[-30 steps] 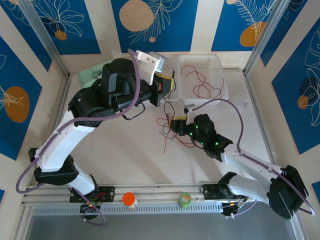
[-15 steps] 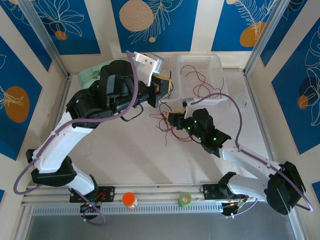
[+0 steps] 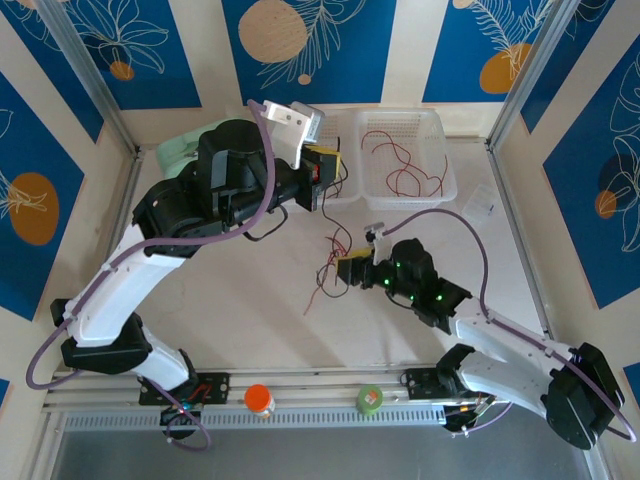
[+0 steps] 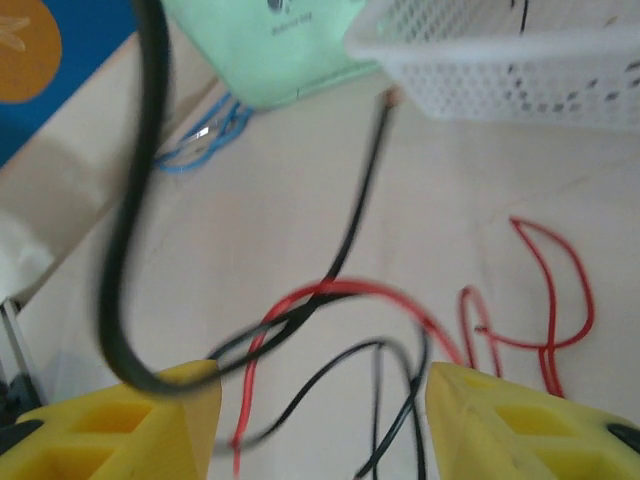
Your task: Untangle the cables
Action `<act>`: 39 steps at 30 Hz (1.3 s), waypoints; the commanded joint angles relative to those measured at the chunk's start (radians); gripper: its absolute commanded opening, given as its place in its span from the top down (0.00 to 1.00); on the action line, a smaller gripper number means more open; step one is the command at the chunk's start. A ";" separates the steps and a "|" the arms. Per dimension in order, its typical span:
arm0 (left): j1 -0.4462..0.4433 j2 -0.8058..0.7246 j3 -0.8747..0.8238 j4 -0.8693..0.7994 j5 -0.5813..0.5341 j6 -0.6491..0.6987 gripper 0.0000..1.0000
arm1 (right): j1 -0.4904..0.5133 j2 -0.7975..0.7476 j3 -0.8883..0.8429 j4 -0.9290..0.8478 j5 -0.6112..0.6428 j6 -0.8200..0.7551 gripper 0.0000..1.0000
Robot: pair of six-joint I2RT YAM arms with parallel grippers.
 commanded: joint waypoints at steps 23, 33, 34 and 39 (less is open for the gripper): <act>0.005 -0.015 0.066 0.021 0.002 0.012 1.00 | 0.000 0.252 0.132 0.121 -0.045 -0.157 0.43; 0.006 -0.031 0.069 0.024 -0.004 0.024 1.00 | 0.013 0.442 0.185 0.161 0.057 -0.080 0.55; 0.006 -0.034 0.069 0.023 -0.013 0.029 1.00 | 0.014 0.444 0.180 0.162 0.068 -0.075 0.58; 0.006 -0.061 0.088 0.008 -0.086 0.070 1.00 | 0.005 0.433 0.148 0.144 0.138 -0.047 0.93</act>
